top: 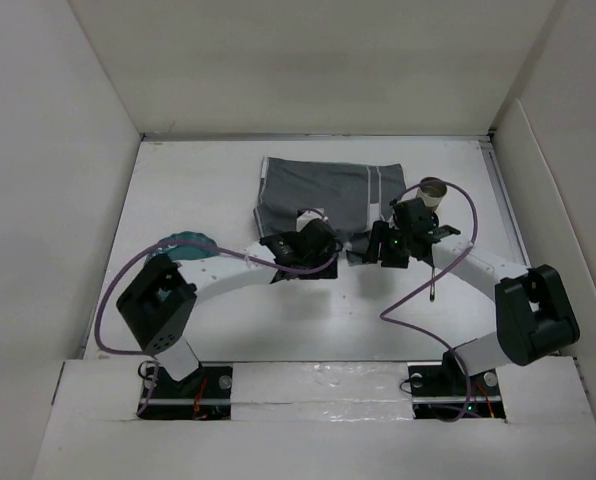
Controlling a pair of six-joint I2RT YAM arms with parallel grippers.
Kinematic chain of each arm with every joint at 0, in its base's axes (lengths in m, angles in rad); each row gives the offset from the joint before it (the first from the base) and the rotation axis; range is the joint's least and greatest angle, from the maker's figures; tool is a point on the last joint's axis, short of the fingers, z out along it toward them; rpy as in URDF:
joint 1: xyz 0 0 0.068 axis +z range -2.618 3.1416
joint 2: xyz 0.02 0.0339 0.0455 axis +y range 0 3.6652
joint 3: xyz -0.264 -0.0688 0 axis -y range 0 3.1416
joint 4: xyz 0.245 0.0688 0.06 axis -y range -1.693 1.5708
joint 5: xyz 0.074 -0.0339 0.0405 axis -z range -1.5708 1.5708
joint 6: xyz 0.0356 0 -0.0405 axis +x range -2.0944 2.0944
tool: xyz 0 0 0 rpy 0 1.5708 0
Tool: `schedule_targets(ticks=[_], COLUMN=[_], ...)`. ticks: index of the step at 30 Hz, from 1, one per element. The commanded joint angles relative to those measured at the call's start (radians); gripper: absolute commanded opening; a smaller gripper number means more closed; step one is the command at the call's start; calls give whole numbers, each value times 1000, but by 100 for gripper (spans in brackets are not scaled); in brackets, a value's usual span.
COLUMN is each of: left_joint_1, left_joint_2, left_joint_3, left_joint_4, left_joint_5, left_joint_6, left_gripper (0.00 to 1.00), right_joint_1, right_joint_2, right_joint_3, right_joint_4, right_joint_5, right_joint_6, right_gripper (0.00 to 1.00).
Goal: Set the dinner table for one person
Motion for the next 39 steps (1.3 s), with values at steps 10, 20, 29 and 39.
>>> schedule_targets(ticks=[10, 20, 29, 39], left_joint_1=[6, 186, 417, 506], left_joint_2=[306, 256, 144, 452], left_joint_3=[192, 202, 223, 761], left_joint_4=[9, -28, 47, -70], left_joint_5=[-215, -361, -320, -284], left_joint_6=[-83, -47, 211, 414], left_gripper=[70, 0, 0, 2], right_joint_1=[-50, -50, -23, 331], right_joint_2=[165, 73, -22, 33], right_joint_3=[-11, 67, 202, 306], right_joint_4=[287, 227, 19, 1], right_joint_5=[14, 133, -26, -414], right_joint_6=[89, 19, -141, -51], right_gripper=[55, 0, 0, 0])
